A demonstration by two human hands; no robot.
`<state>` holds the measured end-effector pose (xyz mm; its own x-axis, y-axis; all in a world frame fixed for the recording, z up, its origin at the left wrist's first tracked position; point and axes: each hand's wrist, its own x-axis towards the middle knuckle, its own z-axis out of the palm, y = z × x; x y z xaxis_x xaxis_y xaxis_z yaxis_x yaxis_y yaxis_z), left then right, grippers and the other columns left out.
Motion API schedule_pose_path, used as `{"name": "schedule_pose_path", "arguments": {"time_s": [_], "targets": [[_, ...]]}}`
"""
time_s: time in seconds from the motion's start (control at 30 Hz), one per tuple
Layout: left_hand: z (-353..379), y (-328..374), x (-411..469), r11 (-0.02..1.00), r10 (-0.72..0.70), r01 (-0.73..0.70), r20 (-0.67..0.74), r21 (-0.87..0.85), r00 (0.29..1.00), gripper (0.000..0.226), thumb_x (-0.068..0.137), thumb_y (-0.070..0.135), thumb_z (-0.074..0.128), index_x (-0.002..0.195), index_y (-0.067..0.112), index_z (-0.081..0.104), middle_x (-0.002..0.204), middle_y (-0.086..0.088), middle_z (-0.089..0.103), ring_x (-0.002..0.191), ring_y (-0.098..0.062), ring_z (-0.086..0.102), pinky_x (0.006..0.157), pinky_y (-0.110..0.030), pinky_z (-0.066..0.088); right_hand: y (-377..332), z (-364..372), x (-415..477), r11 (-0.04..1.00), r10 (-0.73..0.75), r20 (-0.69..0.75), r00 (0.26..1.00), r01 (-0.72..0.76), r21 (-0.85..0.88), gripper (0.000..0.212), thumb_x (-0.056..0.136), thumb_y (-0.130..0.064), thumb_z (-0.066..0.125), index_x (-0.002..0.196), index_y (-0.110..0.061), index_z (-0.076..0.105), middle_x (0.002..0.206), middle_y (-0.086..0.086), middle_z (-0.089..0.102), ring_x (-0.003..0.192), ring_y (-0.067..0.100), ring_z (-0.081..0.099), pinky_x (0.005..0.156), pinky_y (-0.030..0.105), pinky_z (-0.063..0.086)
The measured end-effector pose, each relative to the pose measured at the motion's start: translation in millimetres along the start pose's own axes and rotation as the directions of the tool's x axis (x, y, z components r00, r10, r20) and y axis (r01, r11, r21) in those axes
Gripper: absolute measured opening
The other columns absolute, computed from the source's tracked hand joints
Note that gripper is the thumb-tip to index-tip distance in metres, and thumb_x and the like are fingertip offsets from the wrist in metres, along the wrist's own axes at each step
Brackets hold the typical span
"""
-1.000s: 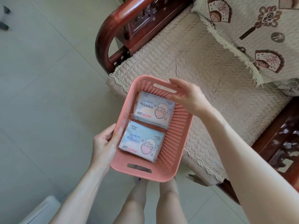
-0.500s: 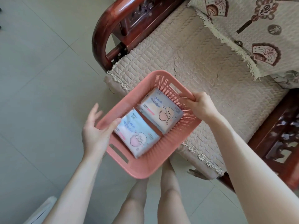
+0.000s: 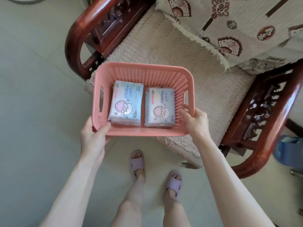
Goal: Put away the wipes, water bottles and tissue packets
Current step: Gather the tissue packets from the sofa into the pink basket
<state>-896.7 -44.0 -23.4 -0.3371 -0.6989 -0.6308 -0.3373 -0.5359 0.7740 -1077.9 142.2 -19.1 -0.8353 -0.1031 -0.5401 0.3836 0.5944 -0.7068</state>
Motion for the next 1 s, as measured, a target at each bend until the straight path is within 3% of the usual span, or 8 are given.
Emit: {"name": "schedule_pose_path", "arguments": {"time_s": [0.17, 0.3, 0.43, 0.5, 0.57, 0.63, 0.77, 1.0], "targets": [[28.4, 17.6, -12.6, 0.999, 0.039, -0.04, 0.06, 0.005, 0.997, 0.039, 0.087, -0.014, 0.053, 0.09, 0.024, 0.063, 0.076, 0.012, 0.071, 0.072, -0.007, 0.066, 0.063, -0.028, 0.056, 10.1, -44.9, -13.1, 0.981, 0.005, 0.09, 0.996, -0.022, 0.193, 0.05, 0.086, -0.001, 0.063, 0.13, -0.025, 0.059, 0.11, -0.008, 0.071, 0.09, 0.007, 0.069, 0.061, 0.016, 0.052], [69.6, 26.0, -34.4, 0.998, 0.054, -0.058, 0.137, 0.024, 0.989, 0.044, 0.083, -0.019, 0.051, 0.084, 0.023, 0.064, 0.07, 0.012, 0.071, 0.072, -0.01, 0.065, 0.057, -0.023, 0.057, 27.1, -95.1, -25.9, 0.899, -0.006, 0.185, 0.983, -0.076, 0.432, 0.075, 0.082, 0.014, 0.059, 0.141, -0.029, 0.044, 0.131, -0.007, 0.061, 0.096, 0.013, 0.071, 0.06, 0.021, 0.056], [120.1, 27.2, -66.5, 0.994, 0.087, -0.098, 0.23, 0.037, 0.969, 0.042, 0.082, -0.019, 0.052, 0.082, 0.021, 0.064, 0.075, 0.004, 0.069, 0.075, -0.016, 0.064, 0.065, -0.032, 0.057, 46.9, -150.7, -37.9, 0.824, -0.053, 0.116, 0.992, -0.022, 0.567, 0.067, 0.084, 0.015, 0.057, 0.137, -0.025, 0.048, 0.12, -0.003, 0.069, 0.093, 0.017, 0.072, 0.07, 0.029, 0.06], [149.0, 24.4, -87.6, 0.99, 0.113, -0.132, 0.28, 0.051, 0.953, 0.039, 0.083, -0.017, 0.054, 0.082, 0.021, 0.064, 0.076, 0.003, 0.066, 0.072, -0.014, 0.063, 0.066, -0.033, 0.056, 59.4, -183.1, -43.6, 0.786, -0.084, 0.055, 0.995, 0.032, 0.617, 0.057, 0.086, 0.012, 0.057, 0.12, -0.034, 0.057, 0.108, -0.013, 0.073, 0.094, 0.016, 0.072, 0.08, 0.037, 0.06], [173.8, 21.5, -106.8, 0.987, 0.135, -0.155, 0.322, 0.039, 0.937, 0.037, 0.084, -0.015, 0.056, 0.084, 0.021, 0.064, 0.077, 0.003, 0.066, 0.067, -0.011, 0.064, 0.061, -0.029, 0.057, 69.4, -209.6, -46.9, 0.755, -0.081, 0.001, 0.997, 0.061, 0.652, 0.051, 0.088, 0.009, 0.058, 0.108, -0.037, 0.061, 0.108, -0.015, 0.072, 0.102, 0.019, 0.07, 0.088, 0.045, 0.057], [206.3, 13.5, -133.1, 0.984, 0.151, -0.174, 0.369, 0.028, 0.917, 0.034, 0.086, -0.012, 0.057, 0.087, 0.022, 0.064, 0.077, 0.005, 0.067, 0.066, -0.008, 0.065, 0.061, -0.027, 0.058, 84.3, -245.1, -49.4, 0.715, -0.058, -0.051, 0.997, 0.077, 0.695, 0.048, 0.089, 0.007, 0.058, 0.108, -0.036, 0.062, 0.115, -0.012, 0.071, 0.107, 0.022, 0.068, 0.087, 0.047, 0.057], [264.2, -5.3, -181.9, 0.981, 0.169, -0.191, 0.423, 0.01, 0.89, 0.032, 0.087, -0.008, 0.059, 0.089, 0.023, 0.066, 0.072, 0.013, 0.072, 0.065, -0.005, 0.068, 0.063, -0.028, 0.061, 114.4, -313.7, -53.9, 0.671, -0.046, -0.107, 0.993, 0.11, 0.733, 0.048, 0.089, 0.009, 0.057, 0.102, -0.037, 0.063, 0.109, -0.018, 0.072, 0.099, 0.017, 0.071, 0.075, 0.036, 0.061], [384.7, -66.4, -286.5, 0.982, 0.173, -0.187, 0.453, -0.014, 0.874, 0.032, 0.087, -0.007, 0.06, 0.094, 0.023, 0.067, 0.072, 0.013, 0.072, 0.064, -0.005, 0.068, 0.064, -0.03, 0.06, 187.6, -462.8, -51.8, 0.657, -0.035, -0.161, 0.986, 0.144, 0.74, 0.047, 0.089, 0.007, 0.057, 0.107, -0.036, 0.06, 0.1, -0.021, 0.073, 0.096, 0.014, 0.071, 0.081, 0.04, 0.059]]}}
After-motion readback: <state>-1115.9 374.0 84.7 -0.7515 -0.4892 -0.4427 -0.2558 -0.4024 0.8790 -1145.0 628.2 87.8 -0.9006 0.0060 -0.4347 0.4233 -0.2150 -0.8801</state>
